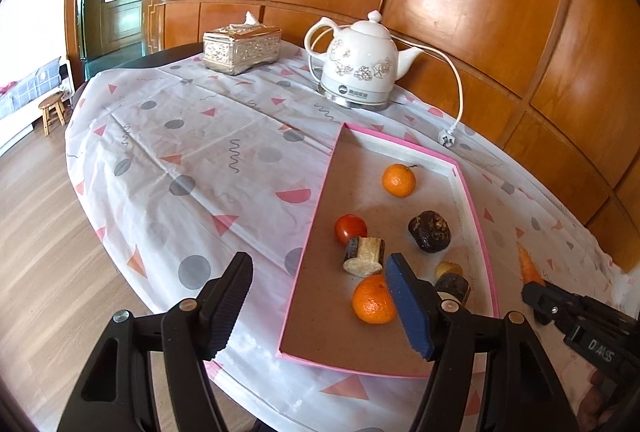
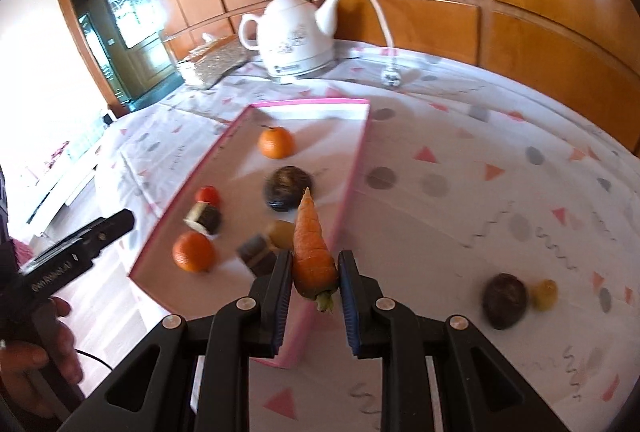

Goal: Organize fruits
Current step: 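Carry the carrot into the tray and open the right gripper, then swing the open right gripper away from the tray over the cloth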

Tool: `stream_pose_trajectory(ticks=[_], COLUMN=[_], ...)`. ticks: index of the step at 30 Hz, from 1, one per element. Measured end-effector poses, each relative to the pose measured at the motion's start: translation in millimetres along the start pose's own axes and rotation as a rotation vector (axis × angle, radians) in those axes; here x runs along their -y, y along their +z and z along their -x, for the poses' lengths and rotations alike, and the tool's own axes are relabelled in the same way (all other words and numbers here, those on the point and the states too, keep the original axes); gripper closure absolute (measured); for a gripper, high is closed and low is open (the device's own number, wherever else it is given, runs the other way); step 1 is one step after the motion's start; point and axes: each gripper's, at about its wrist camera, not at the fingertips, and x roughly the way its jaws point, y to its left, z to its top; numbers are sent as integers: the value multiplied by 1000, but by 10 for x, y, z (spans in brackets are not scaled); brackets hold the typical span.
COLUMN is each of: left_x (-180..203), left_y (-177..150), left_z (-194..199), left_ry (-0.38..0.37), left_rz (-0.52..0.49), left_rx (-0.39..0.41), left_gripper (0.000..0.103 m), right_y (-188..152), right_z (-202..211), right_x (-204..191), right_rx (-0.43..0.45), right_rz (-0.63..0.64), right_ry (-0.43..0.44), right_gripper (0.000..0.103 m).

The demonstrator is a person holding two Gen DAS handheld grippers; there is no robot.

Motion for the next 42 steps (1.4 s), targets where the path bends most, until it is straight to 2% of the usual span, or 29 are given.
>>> stream_pose_trajectory(ticks=[10, 13, 16, 27, 34, 42], left_x=[-54, -54, -52, -16, 18, 83], left_y=[-6, -4, -9, -19, -20, -24], left_z=[-17, -8, -19, -17, 4, 37], left_ry=[7, 7, 7, 5, -1, -16], left_rz=[21, 16, 16, 5, -5, -29], left_rx=[-2, 2, -4, -8, -2, 6], left_gripper=[34, 34, 34, 34, 34, 34], right_y=[292, 335, 290, 3, -204, -402], right_z=[-194, -268, -253, -78, 100, 270], right_x=[-293, -274, -238, -200, -99, -11], right_rx=[-4, -12, -7, 11, 49, 105], right_rz=[42, 25, 0, 14, 17, 44], right_ry=[30, 10, 18, -32, -120, -257], right_gripper=[80, 71, 67, 67, 65, 65])
